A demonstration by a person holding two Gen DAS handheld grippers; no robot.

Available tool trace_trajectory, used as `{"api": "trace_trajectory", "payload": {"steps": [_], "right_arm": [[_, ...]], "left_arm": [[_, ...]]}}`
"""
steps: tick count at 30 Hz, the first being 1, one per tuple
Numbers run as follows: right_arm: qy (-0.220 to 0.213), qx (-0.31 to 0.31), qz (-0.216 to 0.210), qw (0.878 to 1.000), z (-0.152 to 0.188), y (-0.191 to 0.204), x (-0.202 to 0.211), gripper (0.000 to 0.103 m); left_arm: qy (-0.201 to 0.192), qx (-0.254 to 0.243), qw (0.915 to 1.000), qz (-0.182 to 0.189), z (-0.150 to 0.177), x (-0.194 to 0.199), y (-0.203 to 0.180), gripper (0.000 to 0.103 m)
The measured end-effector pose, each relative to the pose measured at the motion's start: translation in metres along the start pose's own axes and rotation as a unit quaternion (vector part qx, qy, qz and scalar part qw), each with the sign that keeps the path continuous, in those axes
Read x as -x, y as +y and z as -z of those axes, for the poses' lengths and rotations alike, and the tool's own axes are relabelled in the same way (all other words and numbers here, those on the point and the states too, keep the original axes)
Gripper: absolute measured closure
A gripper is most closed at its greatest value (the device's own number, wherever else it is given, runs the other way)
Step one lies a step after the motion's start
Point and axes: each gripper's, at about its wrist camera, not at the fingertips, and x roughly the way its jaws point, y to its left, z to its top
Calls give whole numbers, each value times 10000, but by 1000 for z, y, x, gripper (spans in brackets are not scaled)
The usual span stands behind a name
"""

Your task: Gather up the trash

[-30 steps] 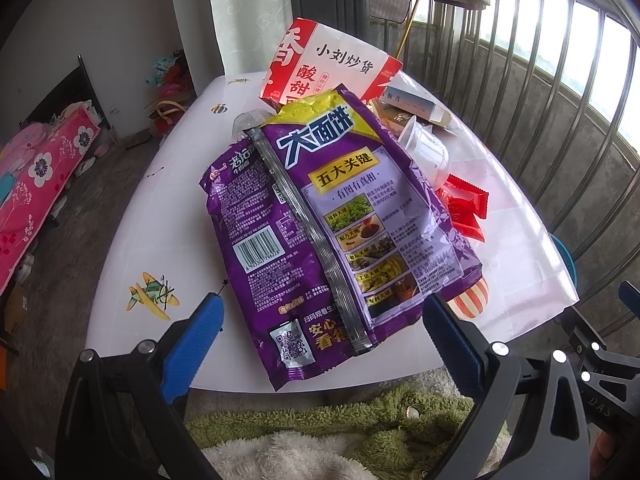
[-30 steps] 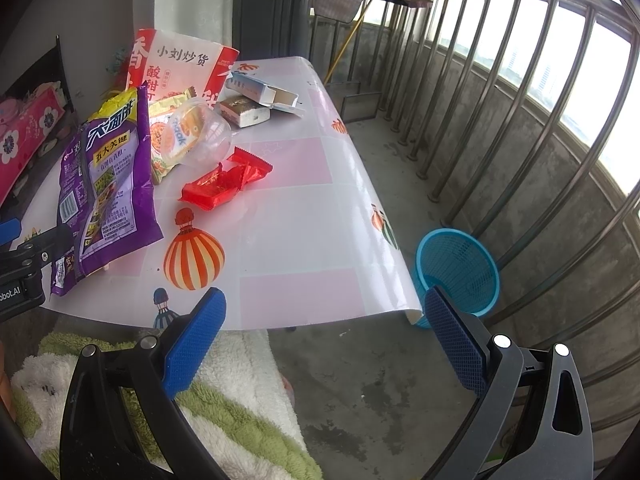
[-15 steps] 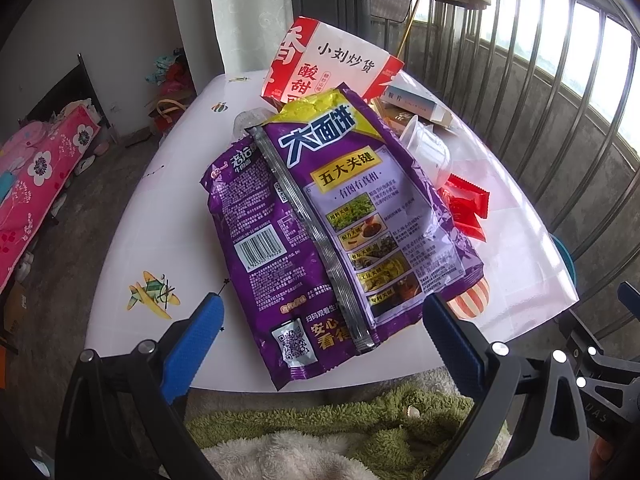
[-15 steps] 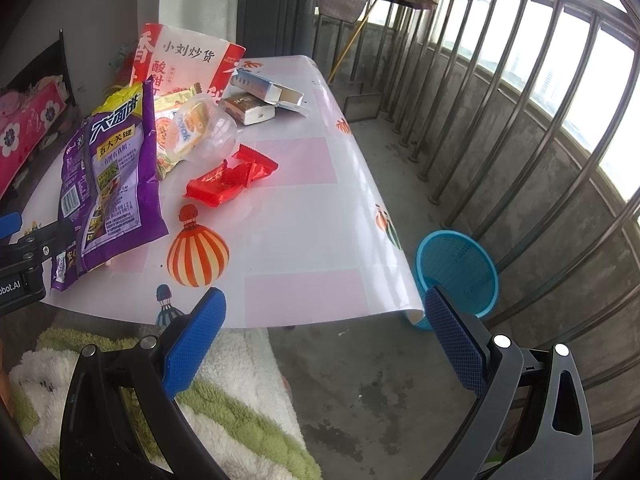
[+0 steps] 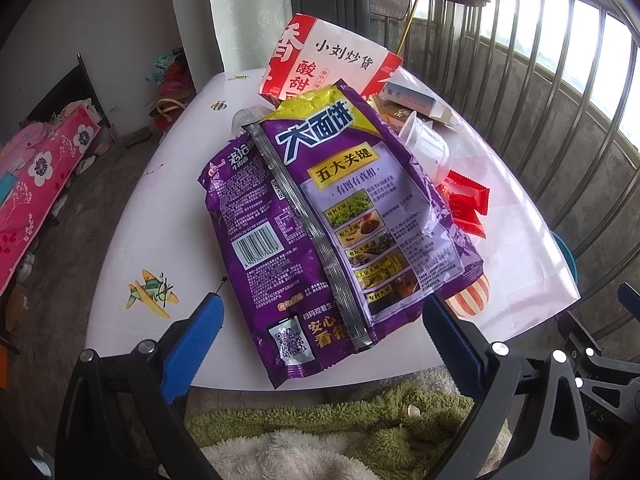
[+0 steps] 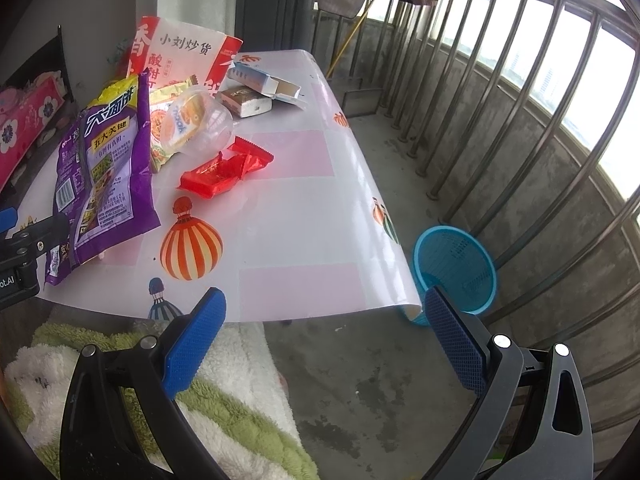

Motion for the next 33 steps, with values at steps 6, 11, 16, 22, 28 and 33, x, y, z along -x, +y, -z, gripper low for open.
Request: {"api": "trace_trajectory", "payload": {"steps": [6, 11, 16, 22, 28, 33], "right_arm": [[0, 26, 33, 10000, 2, -1, -1, 8], [27, 1, -19, 10000, 3, -2, -1, 8], [-78, -43, -242, 9997, 3, -3, 0, 8], [-456, 162, -639, 9968, -6, 5, 2, 8], [-880, 78, -1091, 9901, -31, 17, 2, 8], [-1171, 194, -1371, 9834, -53, 37, 5, 17]], "left_arm": [[16, -3, 10000, -2, 0, 0, 0, 6], [31, 19, 10000, -26, 1, -1, 1, 6], [-48, 28, 10000, -50, -6, -3, 13, 6], [-310, 522, 9978, -258, -14, -1, 59, 6], [-620, 601, 9963, -24, -15, -3, 97, 6], [-1130, 914, 9867, 729, -10, -5, 120, 6]]}}
